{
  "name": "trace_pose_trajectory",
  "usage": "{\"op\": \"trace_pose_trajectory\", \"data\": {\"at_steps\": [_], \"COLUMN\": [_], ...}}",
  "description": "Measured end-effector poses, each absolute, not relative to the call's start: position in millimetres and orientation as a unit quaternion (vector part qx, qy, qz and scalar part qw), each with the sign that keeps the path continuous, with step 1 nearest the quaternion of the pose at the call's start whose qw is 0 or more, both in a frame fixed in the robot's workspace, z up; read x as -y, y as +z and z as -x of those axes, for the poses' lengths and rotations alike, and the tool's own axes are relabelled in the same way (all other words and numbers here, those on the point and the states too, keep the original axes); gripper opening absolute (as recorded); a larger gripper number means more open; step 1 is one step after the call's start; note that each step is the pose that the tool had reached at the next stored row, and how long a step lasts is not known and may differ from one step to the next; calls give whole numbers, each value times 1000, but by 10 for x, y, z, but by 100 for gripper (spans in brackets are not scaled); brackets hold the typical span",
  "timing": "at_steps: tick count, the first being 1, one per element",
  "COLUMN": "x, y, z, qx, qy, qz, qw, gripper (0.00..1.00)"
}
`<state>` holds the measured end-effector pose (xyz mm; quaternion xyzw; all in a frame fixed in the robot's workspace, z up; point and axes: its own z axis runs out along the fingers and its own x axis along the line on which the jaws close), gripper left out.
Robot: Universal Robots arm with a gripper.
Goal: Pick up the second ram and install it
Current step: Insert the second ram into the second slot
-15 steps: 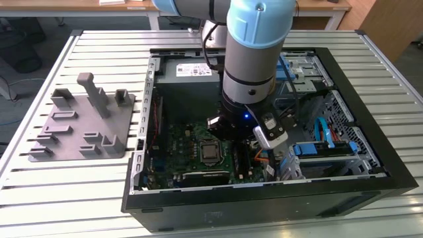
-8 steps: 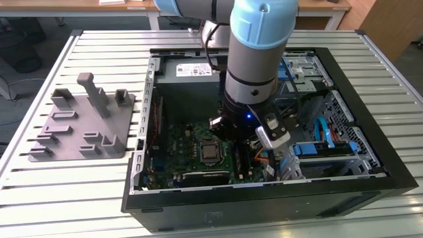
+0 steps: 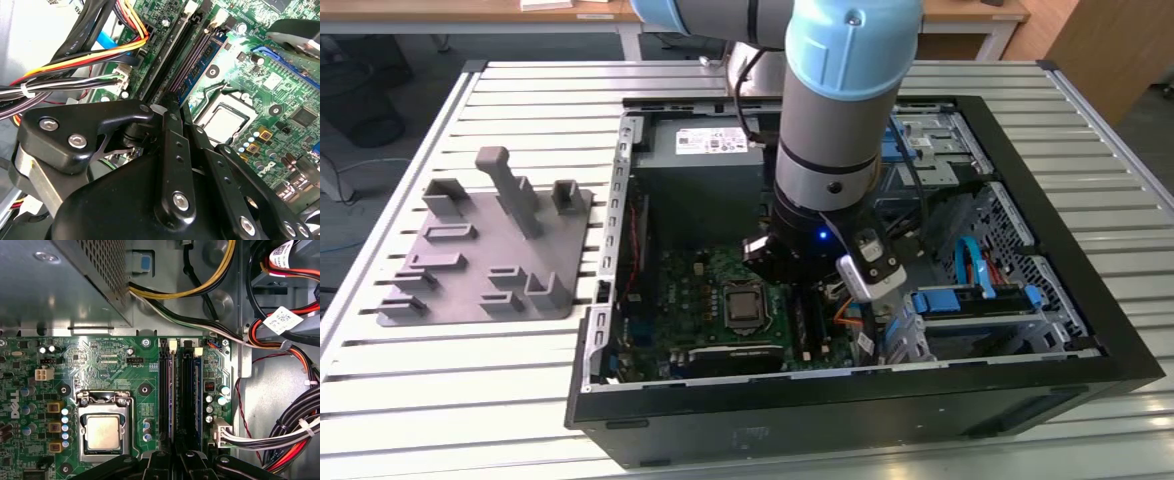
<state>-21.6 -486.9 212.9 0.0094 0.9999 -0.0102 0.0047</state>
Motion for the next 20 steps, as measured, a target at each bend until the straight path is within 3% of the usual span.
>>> {"op": "trace_pose_trajectory", "data": {"at_steps": [20], "x": [4866], "y": [2121], "z": [207], "qx": [-1000], "qy": [-10], "qz": [-10], "qw": [6], "gripper": [14]}}
